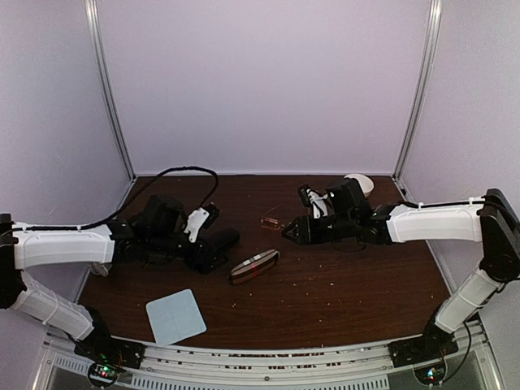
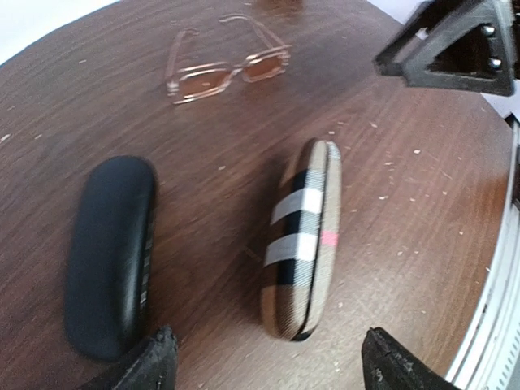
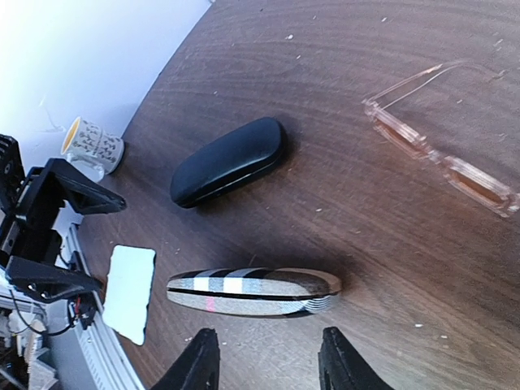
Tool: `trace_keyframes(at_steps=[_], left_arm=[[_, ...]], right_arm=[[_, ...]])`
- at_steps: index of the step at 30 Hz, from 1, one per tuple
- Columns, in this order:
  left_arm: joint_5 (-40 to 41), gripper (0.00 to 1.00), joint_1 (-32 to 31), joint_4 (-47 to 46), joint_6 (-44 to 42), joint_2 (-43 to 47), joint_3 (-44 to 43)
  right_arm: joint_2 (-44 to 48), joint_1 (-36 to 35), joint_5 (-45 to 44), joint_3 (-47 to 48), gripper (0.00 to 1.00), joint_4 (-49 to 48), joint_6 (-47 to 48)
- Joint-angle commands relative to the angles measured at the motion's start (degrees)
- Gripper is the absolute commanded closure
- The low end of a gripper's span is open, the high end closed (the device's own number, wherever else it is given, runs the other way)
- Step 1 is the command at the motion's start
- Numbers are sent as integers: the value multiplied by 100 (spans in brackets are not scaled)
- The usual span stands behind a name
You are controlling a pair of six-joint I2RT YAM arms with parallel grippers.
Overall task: Organize the sunglasses
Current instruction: Adjust the sunglasses case at the center of the board.
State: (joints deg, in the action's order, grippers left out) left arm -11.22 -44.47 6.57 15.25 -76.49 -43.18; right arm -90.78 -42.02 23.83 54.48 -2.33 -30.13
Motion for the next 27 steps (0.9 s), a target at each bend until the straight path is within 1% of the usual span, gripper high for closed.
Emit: trace_keyframes(at_steps=[1,2,6,10,15,22,27], left_arm=[[1063,12,-18,213,-186,481,331],[1205,9,-18,243,-182,541,377],[1688,3,-12,346,-129,586,536],[1864,2,-2,399,-90,454,535],[1914,2,85,559,-235,89,290],[1953,2,166,804,-559,-614,-280],[1716,2,504,952,-872,-1106,-727]], right_arm=[[405,25,-795,62,57,575,447],[454,28,-865,89,56,636,498],[550,18,-1152,201,53,898,635],[573,21,-1262,181,49,934,674],[493,18,-1312,183,39,979,675],[456,10,-1312,129,34,1053,699],[464,10,-1227,-24,29,942,688]])
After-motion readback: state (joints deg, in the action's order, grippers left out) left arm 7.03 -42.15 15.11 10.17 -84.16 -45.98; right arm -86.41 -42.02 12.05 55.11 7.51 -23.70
